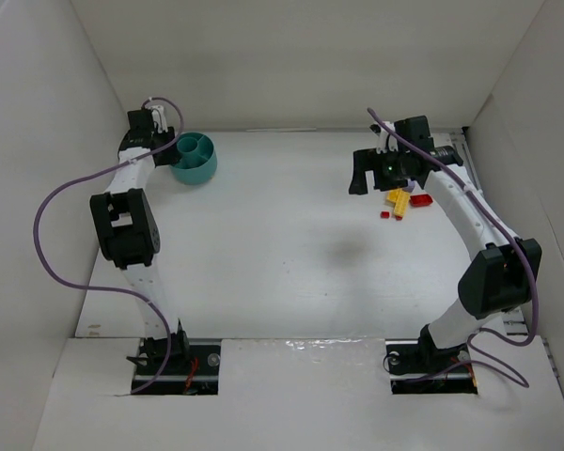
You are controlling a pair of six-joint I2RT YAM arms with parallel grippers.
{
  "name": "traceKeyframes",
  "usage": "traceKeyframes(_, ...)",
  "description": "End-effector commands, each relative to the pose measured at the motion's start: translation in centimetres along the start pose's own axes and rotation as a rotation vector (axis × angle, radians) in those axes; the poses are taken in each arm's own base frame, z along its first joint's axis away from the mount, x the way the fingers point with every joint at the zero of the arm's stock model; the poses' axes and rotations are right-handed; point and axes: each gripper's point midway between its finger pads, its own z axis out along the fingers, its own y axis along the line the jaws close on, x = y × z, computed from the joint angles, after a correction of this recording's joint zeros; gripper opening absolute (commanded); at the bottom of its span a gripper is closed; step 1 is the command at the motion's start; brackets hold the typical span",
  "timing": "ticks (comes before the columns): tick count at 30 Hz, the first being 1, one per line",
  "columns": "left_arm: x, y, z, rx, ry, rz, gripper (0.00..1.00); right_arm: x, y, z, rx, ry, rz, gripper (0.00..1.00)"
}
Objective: Sort the legos into containers by color
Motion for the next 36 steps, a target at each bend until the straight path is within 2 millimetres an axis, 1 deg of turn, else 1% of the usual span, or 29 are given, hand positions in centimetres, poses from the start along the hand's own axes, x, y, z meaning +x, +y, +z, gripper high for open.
traceKeyframes(1,-2.8,-0.9,-3.4,0.048,-0.098,0.019,0.41,-1.7,0.9,-1.3,-0.011,-0.057,-0.036,0.99)
traceKeyframes(2,-3.3,-1.0,-3.9,0.048,-0.110,0.020,0.41,-1.3,0.8,-1.1,-0.010,-0.047,-0.033,0.99)
traceKeyframes(3,-3.9,-1.3,-4.5,0.061,-0.134,0.023,0.42,-1.5,0.9,-1.4,-0.011,-0.055,-0.035,0.99)
traceKeyframes(5,-3.9,-1.1,-4.5,0.051,-0.135,0.013,0.44,-1.1,0.8,-1.3,-0.010,-0.047,-0.033,0.99)
traceKeyframes(6,-4.7,-1.2,-5.1,0.051,-0.156,0.016,0.44,-1.1,0.8,-1.3,-0.010,-0.046,-0.033,0.99)
traceKeyframes(8,-5.2,-0.6,-5.2,0.016,-0.165,0.014,0.44,-1.1,0.8,-1.3,-0.010,-0.046,-0.033,0.99)
traceKeyframes(10,-5.3,-0.3,-5.0,0.003,-0.166,0.013,0.45,-1.3,0.9,-1.6,-0.011,-0.055,-0.035,0.99)
traceKeyframes(11,-5.8,-0.3,-5.2,0.003,-0.178,0.014,0.45,-1.3,0.7,-1.6,-0.001,-0.056,-0.044,0.99)
traceKeyframes(13,-5.0,-0.1,-4.4,-0.007,-0.149,0.011,0.45,-1.3,0.7,-1.6,-0.001,-0.056,-0.044,1.00)
traceKeyframes(14,-5.2,0.1,-4.6,-0.020,-0.149,0.010,0.45,-1.0,0.7,-1.4,-0.001,-0.047,-0.042,1.00)
traceKeyframes(16,-5.2,0.5,-4.6,-0.041,-0.149,0.008,0.46,-0.9,0.7,-1.4,-0.001,-0.047,-0.042,1.00)
traceKeyframes(17,-5.1,0.7,-4.4,-0.050,-0.154,0.008,0.46,-1.1,0.8,-1.7,-0.001,-0.056,-0.044,1.00)
traceKeyframes(19,-5.7,1.1,-4.5,-0.076,-0.191,0.007,0.47,-0.7,0.7,-1.5,-0.001,-0.046,-0.041,1.00)
traceKeyframes(22,-6.4,1.6,-4.2,-0.100,-0.212,0.017,0.47,-0.7,0.7,-1.5,-0.001,-0.046,-0.041,1.00)
traceKeyframes(23,-6.9,1.6,-4.5,-0.100,-0.225,0.017,0.47,-0.7,0.7,-1.5,-0.001,-0.046,-0.041,1.00)
traceKeyframes(24,-6.4,2.2,-3.5,-0.108,-0.208,0.020,0.47,-0.7,0.7,-1.5,-0.001,-0.046,-0.041,1.00)
traceKeyframes(25,-7.3,2.2,-3.6,-0.108,-0.224,0.021,0.47,-0.7,0.7,-1.5,-0.001,-0.046,-0.041,1.00)
traceKeyframes(26,-7.4,2.2,-3.3,-0.108,-0.226,0.021,0.47,-0.7,0.7,-1.5,-0.001,-0.046,-0.041,1.00)
traceKeyframes(27,-7.2,2.5,-2.6,-0.118,-0.216,0.029,0.47,-0.7,0.7,-1.5,-0.001,-0.046,-0.041,1.00)
traceKeyframes(28,-8.2,2.5,-2.6,-0.119,-0.237,0.029,0.47,-0.8,0.8,-1.8,-0.001,-0.054,-0.044,1.00)
traceKeyframes(30,-8.4,2.6,-2.1,-0.120,-0.232,0.038,0.47,-0.8,0.8,-1.8,-0.001,-0.054,-0.044,1.00)
traceKeyframes(31,-7.9,2.7,-1.3,-0.120,-0.213,0.038,0.47,-0.8,0.8,-1.8,-0.001,-0.054,-0.044,1.00)
traceKeyframes(33,-8.7,2.4,-1.2,-0.106,-0.225,0.040,0.47,-0.8,0.8,-1.8,-0.001,-0.054,-0.044,1.00)
traceKeyframes(35,-8.4,2.3,-0.4,-0.095,-0.202,0.040,0.47,-0.8,0.8,-1.8,-0.001,-0.054,-0.044,1.00)
traceKeyframes(36,-8.6,2.3,-0.2,-0.095,-0.205,0.040,0.47,-0.8,0.8,-1.8,-0.001,-0.054,-0.044,1.00)
